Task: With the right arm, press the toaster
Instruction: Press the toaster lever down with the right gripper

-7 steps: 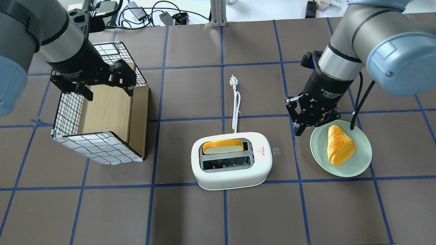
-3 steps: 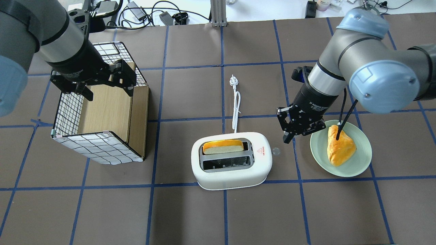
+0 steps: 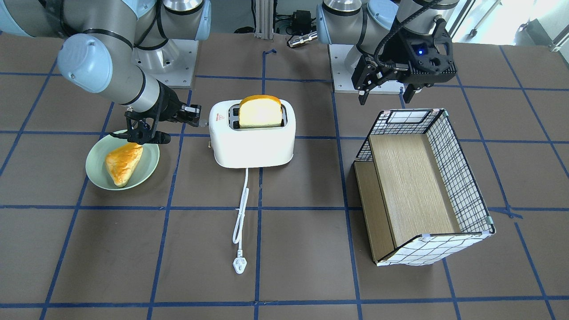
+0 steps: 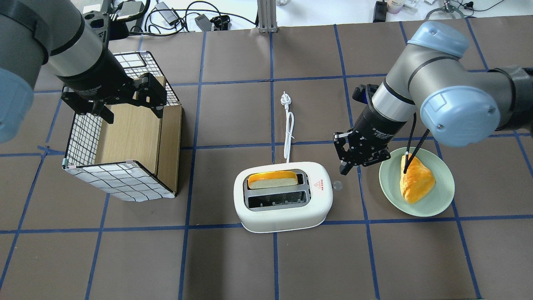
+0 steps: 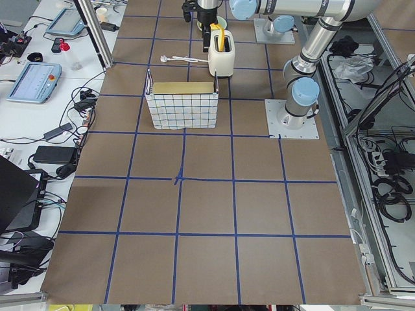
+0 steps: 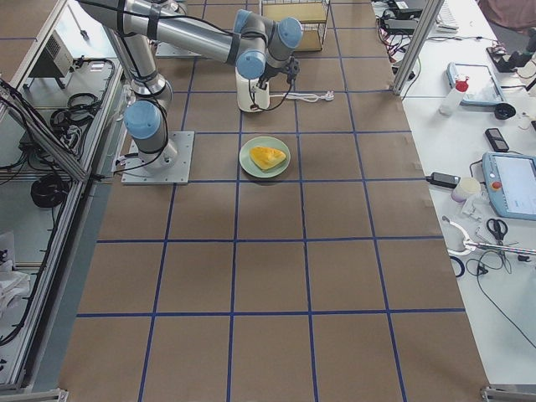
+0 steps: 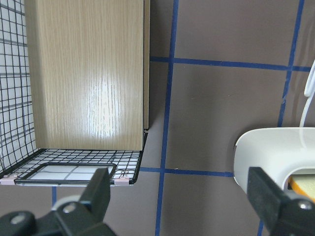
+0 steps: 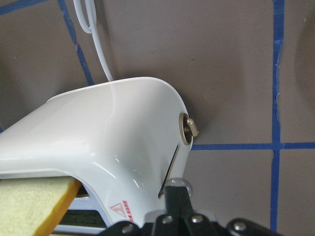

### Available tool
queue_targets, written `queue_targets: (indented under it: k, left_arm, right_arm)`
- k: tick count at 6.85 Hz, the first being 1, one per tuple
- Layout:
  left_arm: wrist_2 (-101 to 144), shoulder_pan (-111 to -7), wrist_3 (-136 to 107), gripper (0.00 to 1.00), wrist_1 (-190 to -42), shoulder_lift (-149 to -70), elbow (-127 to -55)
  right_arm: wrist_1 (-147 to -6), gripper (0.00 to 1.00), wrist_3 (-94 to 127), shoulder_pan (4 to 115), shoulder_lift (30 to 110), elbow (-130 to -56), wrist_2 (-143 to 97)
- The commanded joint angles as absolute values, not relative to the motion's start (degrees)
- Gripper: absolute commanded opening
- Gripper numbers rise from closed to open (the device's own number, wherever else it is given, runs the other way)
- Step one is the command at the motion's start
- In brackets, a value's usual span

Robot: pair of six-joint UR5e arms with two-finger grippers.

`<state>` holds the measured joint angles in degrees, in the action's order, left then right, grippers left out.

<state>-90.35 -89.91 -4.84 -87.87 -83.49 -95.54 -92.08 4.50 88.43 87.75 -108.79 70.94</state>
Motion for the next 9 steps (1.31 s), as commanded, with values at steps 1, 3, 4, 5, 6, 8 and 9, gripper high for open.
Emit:
queue_targets:
  k: [1,3,4,5,6,8,9]
  left_arm:
    - [-90.4,-89.9,-4.8,1.00,-87.9,-83.5,-95.5]
    - [-90.4,-89.9,-4.8,1.00,-87.9,-83.5,-95.5]
    - [-90.4,-89.9,-4.8,1.00,-87.9,-83.5,-95.5]
    - [-90.4,-89.9,-4.8,1.00,-87.9,-83.5,-95.5]
    - [-90.4,-89.9,-4.8,1.00,-87.8,-83.5,-95.5]
    - [-90.4,-89.9,-4.8,1.00,-87.8,-83.5,-95.5]
    - [-90.4,-89.9,-4.8,1.00,-87.8,-83.5,-95.5]
  right_arm:
    - [-92.2,0.00,4.3,88.5,87.7,-110.3,69.4]
    - [-91.8,0.00,5.0,88.5,88.2,-111.7,69.6]
    - [-91.6,0.00,5.1,88.5,88.2,-112.0,69.5]
    - [-91.5,0.00,5.0,88.5,87.9,-112.4,69.4]
    - [-92.5,0.00,4.9,88.5,87.9,-112.9,69.3]
    - [-94.5,0.00,5.0,88.5,87.6,-112.9,69.3]
    - [-95.5,0.00,5.1,88.5,87.5,-113.0,69.3]
